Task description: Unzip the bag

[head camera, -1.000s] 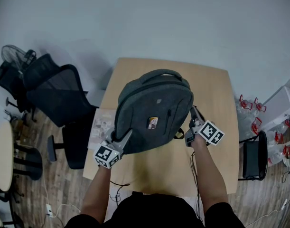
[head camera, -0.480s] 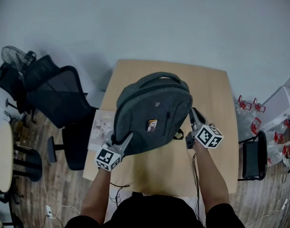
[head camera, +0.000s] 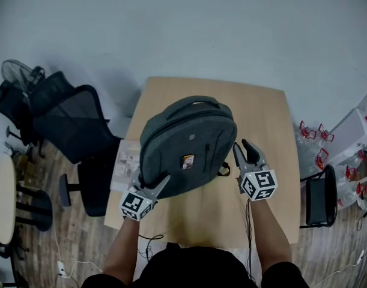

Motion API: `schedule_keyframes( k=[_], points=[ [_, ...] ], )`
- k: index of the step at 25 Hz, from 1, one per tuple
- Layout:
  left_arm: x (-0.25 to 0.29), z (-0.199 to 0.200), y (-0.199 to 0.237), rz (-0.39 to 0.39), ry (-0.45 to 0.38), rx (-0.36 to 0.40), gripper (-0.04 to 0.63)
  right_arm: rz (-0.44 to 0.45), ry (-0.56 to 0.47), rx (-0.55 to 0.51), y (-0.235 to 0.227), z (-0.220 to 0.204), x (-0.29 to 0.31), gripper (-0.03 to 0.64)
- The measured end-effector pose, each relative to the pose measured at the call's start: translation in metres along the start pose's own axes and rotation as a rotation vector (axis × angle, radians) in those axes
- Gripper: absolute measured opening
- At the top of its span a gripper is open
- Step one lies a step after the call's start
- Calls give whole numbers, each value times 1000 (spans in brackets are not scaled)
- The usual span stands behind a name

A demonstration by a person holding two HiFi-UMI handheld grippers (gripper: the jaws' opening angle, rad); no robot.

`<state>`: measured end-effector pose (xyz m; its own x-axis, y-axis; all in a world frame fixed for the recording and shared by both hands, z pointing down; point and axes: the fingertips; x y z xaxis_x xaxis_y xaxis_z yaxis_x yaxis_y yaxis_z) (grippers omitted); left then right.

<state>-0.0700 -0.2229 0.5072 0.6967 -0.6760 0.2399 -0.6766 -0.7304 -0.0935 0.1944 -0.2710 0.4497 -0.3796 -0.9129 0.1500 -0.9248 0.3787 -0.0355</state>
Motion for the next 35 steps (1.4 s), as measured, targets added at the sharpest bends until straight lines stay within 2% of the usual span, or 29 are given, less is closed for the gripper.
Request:
schedule_keyframes(
  k=[4, 9, 17, 35],
  points=[
    [-3, 4, 3, 19, 7, -5, 258, -4, -11, -96, 25, 8, -22, 118],
    [-5, 7, 1, 28, -4, -15, 256, 44, -15, -148, 71, 7, -47, 103],
    [-14, 11, 1, 28, -41, -14, 250, 80, 6, -137, 111, -4, -60, 97],
    [-46, 17, -7, 61, -58, -37, 252, 136, 51, -152, 146, -26, -69, 80]
  ],
)
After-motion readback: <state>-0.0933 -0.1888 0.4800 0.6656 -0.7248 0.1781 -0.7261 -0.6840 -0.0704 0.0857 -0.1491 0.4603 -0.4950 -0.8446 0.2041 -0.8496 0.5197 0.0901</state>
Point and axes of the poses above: the fingertips, and each gripper's own axes: x forward along the fingers, y to its left, z out of its top, and after that the axes turned 8 degrees about y, right-handed
